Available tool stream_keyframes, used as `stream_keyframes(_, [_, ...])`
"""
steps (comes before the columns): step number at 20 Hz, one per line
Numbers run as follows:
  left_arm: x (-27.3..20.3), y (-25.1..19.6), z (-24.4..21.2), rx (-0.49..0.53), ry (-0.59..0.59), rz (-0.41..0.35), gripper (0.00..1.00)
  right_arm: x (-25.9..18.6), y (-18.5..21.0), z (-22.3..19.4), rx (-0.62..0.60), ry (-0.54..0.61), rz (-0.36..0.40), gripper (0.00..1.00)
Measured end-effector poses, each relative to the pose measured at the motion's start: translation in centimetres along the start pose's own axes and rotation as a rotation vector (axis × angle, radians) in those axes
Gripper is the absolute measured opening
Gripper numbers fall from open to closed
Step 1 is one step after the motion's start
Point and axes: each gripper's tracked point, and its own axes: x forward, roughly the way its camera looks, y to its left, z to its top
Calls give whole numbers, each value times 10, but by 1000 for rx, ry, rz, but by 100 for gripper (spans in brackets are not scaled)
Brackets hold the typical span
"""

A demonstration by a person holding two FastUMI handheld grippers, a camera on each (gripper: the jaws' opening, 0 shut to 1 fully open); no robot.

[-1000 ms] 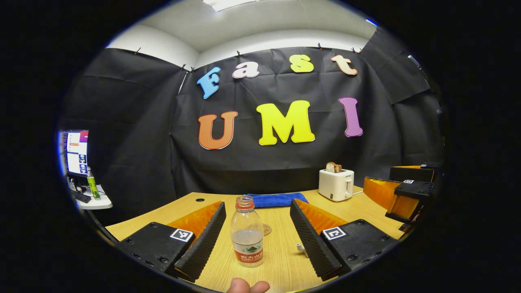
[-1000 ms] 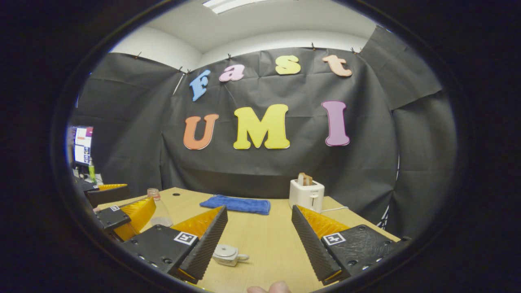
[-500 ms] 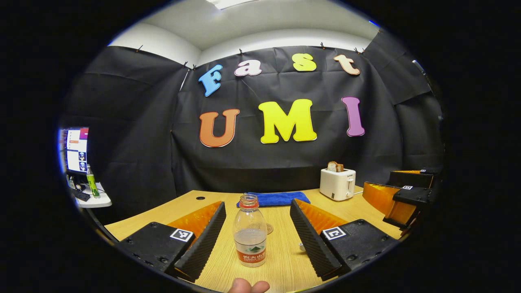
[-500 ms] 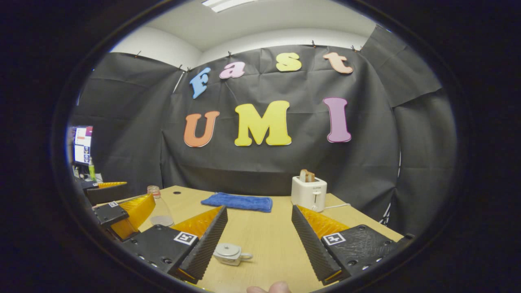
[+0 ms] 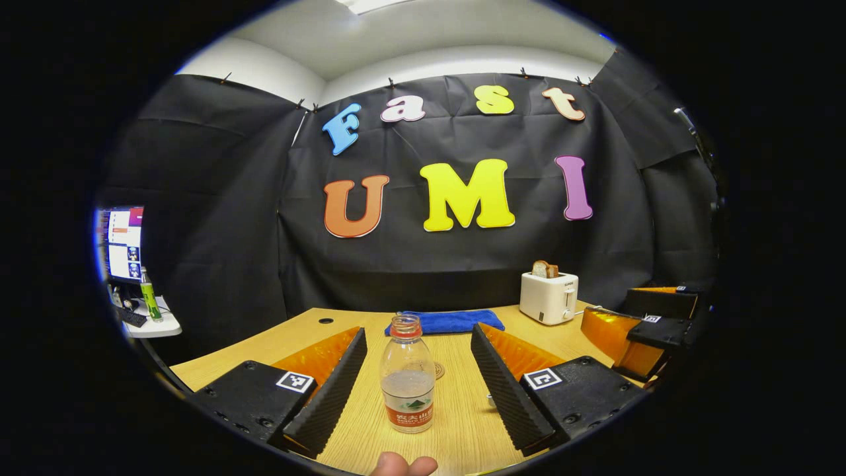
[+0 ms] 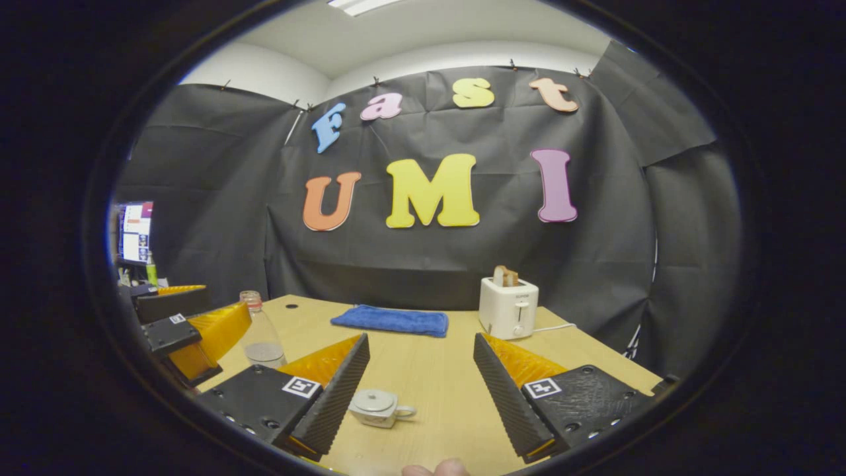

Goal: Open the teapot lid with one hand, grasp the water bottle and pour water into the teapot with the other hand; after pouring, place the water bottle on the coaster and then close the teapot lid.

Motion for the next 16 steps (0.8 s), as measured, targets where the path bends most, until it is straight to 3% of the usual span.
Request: stream_keyframes(16, [-18,44,-15,-2,36,90,99,54,43,-86,-36,117,58,97])
